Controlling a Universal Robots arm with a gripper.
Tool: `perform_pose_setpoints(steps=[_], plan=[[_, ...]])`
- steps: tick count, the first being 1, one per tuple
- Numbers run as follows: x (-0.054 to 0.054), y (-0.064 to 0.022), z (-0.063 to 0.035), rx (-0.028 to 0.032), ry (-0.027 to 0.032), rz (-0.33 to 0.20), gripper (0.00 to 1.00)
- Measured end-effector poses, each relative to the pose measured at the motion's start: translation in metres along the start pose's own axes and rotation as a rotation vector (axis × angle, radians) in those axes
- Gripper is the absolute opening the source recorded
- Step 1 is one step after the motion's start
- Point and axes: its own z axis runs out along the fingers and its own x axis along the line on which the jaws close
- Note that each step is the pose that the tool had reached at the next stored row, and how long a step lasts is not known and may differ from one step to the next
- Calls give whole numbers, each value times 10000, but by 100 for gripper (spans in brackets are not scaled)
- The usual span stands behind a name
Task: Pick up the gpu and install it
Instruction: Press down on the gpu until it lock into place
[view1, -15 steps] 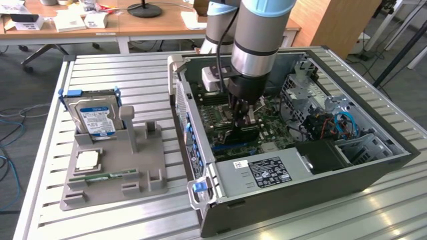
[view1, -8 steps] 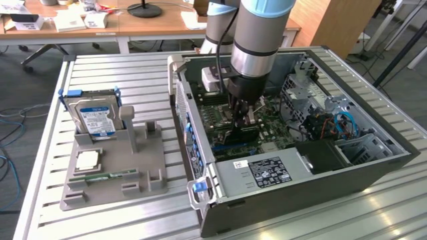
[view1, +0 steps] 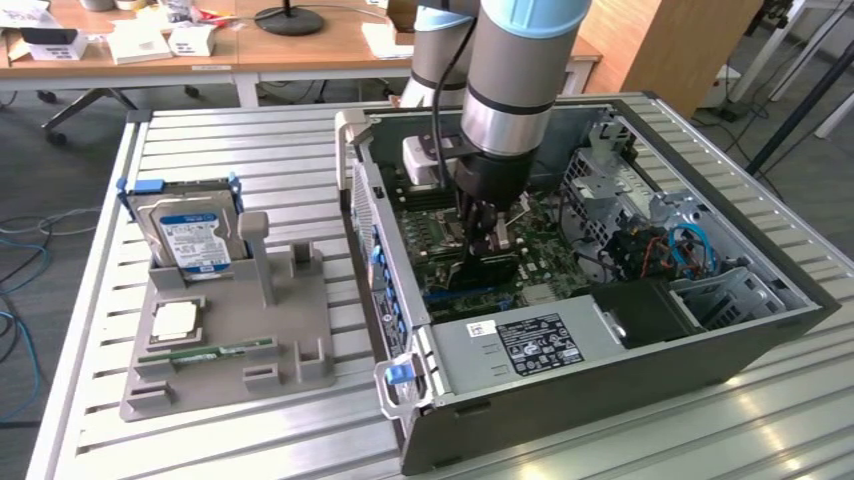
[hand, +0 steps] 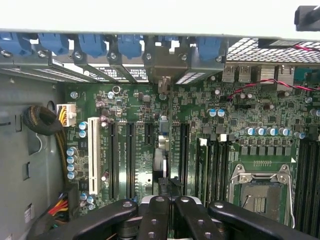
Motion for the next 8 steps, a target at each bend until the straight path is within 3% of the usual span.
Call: perform_pose_setpoints(steps=[8], plan=[[0,1,7,1,-6,0,10]])
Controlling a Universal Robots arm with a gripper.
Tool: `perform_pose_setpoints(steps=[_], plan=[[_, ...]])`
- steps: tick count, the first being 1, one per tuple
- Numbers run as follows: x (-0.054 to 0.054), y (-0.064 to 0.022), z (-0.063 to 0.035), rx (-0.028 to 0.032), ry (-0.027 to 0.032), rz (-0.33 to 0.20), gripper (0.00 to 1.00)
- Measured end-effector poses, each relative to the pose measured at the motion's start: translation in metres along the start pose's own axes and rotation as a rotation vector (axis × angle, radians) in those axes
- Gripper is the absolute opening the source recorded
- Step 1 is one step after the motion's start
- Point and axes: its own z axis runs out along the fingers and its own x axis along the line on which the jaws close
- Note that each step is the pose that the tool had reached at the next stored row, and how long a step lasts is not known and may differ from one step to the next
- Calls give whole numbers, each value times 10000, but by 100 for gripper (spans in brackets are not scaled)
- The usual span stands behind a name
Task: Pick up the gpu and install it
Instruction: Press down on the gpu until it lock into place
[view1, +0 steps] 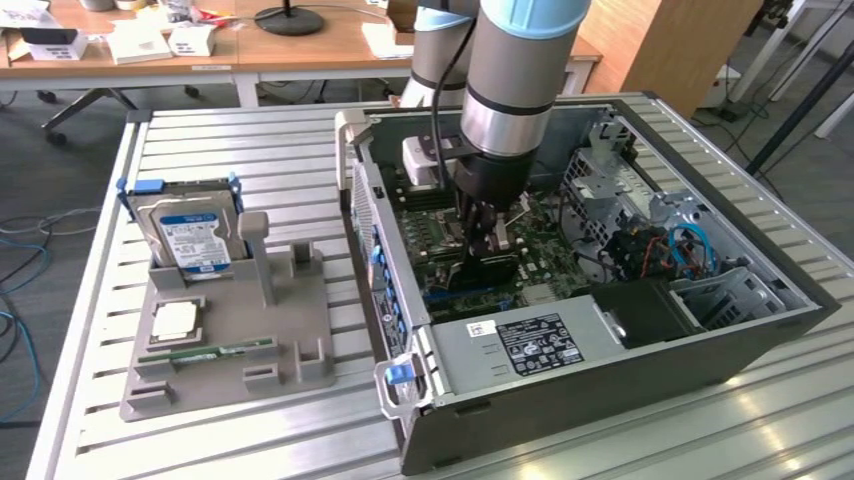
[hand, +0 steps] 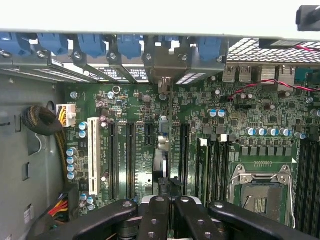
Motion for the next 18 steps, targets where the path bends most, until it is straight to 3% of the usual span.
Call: perform_pose_setpoints(steps=[18], plan=[[0,4,8,0,1,0,10]])
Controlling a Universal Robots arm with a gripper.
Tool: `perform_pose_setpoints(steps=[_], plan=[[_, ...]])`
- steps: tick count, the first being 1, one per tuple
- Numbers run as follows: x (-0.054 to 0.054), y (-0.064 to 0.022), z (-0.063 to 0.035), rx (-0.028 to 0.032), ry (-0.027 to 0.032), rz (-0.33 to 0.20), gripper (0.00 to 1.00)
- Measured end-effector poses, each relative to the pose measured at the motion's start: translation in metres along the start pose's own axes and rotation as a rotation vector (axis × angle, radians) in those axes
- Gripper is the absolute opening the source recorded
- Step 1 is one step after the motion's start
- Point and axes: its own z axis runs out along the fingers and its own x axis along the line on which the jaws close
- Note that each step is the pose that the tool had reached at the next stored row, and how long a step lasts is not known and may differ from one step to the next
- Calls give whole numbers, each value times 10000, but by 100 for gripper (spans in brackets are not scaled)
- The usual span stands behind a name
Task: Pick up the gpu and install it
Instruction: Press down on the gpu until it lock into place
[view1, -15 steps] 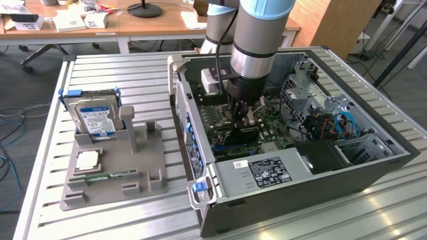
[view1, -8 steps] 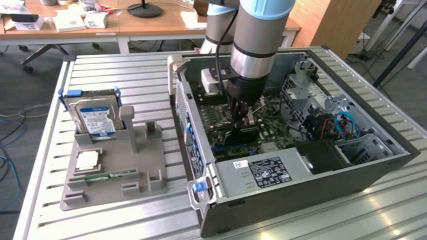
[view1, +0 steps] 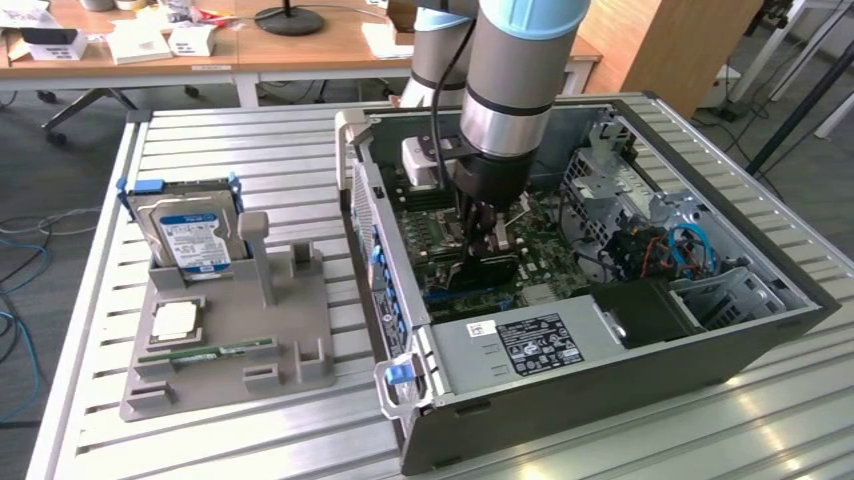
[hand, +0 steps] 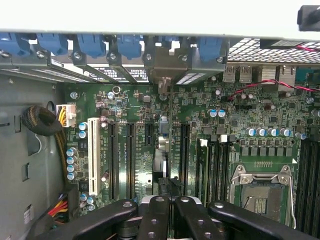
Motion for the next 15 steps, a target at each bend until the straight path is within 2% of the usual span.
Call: perform_pose_setpoints(steps=[4,15], plan=[[-2,-1,-23,7,-15,1,10],[-4,-8,-252,1,3,0,10]])
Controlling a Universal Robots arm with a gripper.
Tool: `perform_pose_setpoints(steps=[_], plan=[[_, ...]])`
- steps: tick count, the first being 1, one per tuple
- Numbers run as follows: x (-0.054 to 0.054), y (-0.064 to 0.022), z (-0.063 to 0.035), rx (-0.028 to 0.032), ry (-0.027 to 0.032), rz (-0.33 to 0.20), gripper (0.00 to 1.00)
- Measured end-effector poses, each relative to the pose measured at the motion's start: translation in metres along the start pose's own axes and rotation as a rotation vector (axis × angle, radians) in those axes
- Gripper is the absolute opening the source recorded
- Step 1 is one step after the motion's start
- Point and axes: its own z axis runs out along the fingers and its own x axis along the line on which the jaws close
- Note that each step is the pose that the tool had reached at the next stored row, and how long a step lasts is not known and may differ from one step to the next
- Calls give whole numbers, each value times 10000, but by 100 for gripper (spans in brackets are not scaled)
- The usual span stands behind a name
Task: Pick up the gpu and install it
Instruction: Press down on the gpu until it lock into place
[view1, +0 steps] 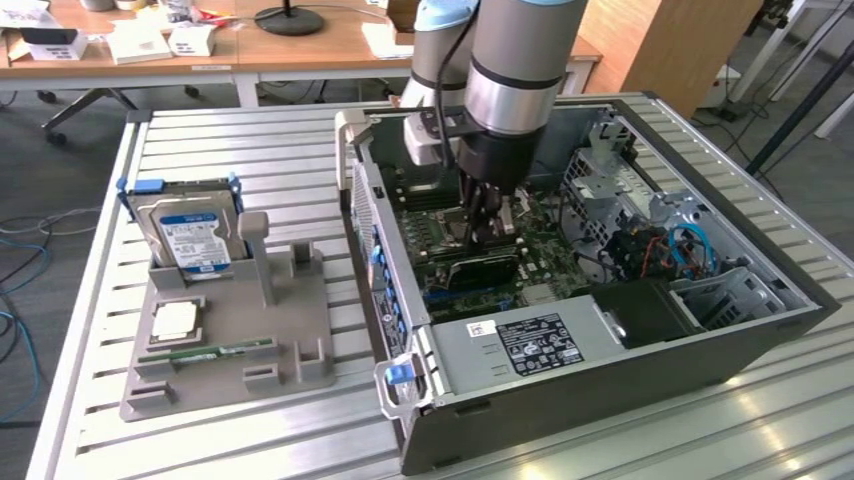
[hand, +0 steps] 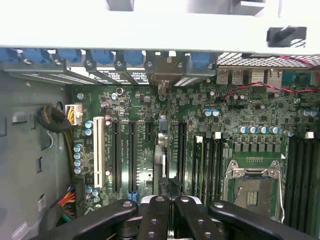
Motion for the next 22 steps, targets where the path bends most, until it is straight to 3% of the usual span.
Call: perform_pose_setpoints(steps=[15,22], plan=[[-8,-17,-479,1,35,10,10],[-11,-23,-647,2,54,27,10]])
